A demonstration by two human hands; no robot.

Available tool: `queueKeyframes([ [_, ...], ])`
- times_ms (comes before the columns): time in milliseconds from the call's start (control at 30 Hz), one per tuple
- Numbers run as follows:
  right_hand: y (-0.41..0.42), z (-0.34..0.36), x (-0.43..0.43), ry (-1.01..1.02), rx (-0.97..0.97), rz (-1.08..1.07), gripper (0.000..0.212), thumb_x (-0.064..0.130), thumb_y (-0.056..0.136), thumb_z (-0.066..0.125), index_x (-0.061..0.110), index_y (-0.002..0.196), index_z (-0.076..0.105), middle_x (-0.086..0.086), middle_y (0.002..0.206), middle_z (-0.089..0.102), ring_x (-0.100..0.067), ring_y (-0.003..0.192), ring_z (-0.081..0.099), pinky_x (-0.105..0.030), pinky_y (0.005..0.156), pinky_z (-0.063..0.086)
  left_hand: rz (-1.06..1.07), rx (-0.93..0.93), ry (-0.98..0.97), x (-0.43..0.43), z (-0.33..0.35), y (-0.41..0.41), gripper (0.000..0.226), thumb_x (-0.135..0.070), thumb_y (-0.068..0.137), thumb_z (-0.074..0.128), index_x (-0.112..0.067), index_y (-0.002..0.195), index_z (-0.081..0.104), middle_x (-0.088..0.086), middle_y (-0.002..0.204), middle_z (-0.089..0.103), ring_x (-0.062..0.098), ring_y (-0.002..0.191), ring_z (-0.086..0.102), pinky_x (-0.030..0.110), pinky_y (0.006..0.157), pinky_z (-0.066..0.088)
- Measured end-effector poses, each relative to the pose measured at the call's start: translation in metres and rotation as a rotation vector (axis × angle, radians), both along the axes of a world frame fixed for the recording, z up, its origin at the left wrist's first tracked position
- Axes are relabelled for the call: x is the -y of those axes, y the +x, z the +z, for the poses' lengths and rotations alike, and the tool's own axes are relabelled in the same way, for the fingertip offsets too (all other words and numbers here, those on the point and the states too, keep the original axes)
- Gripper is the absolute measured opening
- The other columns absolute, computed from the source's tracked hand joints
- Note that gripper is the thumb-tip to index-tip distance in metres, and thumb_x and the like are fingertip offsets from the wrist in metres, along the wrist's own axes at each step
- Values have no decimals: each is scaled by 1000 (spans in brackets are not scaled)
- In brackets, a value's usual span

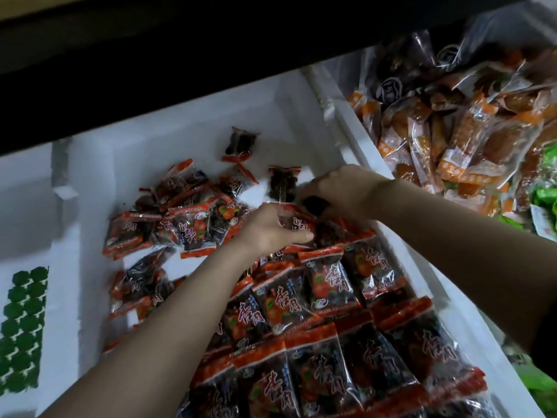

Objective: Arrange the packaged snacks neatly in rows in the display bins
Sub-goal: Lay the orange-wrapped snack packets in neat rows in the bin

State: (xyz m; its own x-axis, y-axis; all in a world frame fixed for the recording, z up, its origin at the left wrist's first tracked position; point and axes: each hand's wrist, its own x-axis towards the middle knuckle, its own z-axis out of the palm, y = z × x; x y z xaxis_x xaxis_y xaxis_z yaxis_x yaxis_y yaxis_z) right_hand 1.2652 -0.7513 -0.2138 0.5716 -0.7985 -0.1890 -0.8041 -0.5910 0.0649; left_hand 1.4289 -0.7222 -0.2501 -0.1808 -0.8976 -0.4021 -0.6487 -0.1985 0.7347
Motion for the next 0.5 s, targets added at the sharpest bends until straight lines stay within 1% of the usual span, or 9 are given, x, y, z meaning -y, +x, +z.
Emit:
queueKeyframes([
  [67,-2,1,-1,-7,45,-34,36,32,95,49,28,131,49,-7,118,63,-29,105,60,-37,88,48,4,-60,-28,-5,2,1,28,-18,73,81,-14,95,64,-2,90,65,14,87,60,26,79,48],
  [100,-2,1,-3,7,82,-65,33,29,96,48,24,129,51,-9,116,63,-30,105,59,-36,86,47,9,-71,-62,-8,4,3,27,-17,73,80,-16,91,60,-3,85,61,14,81,58,26,74,47],
  [133,-2,0,-5,25,139,-98,30,26,96,47,21,125,53,-10,114,63,-31,104,59,-33,80,45,17,-75,-93,-10,4,6,30,-18,73,80,-17,92,57,-1,85,61,15,80,59,29,74,49],
  [200,0,1,-11,50,334,-181,23,22,95,49,17,117,55,-12,111,63,-32,103,58,-28,71,37,52,-83,-149,-17,5,10,35,-19,76,78,-15,103,57,4,98,65,21,92,63,38,85,51],
  [267,2,2,-16,42,547,-279,26,20,94,53,14,119,56,-14,112,64,-33,103,58,-26,70,34,111,-85,-218,-24,8,12,39,-20,80,74,-13,114,55,3,107,65,18,103,61,33,89,47],
  [333,3,3,-21,26,685,-356,26,19,92,56,9,116,58,-14,109,66,-31,100,59,-21,68,35,165,-113,-287,-30,14,15,35,-19,84,70,-14,114,53,0,106,65,16,103,60,27,85,46],
  [367,4,4,-24,35,737,-378,25,19,91,58,8,113,60,-13,106,67,-29,97,61,-22,71,39,200,-146,-317,-32,17,16,28,-18,86,68,-17,109,52,0,102,64,16,100,61,27,83,48],
  [433,7,7,-32,105,866,-429,20,17,89,61,8,106,62,-11,100,69,-25,92,64,-35,81,49,290,-204,-361,-37,24,23,21,-17,89,64,-25,96,47,-3,97,60,16,96,61,30,81,51],
  [500,11,13,-43,190,1030,-482,15,13,89,61,8,103,63,-9,98,70,-21,91,66,-41,86,51,364,-229,-388,-44,30,30,24,-20,89,63,-29,86,40,-5,90,56,14,90,59,29,76,49],
])
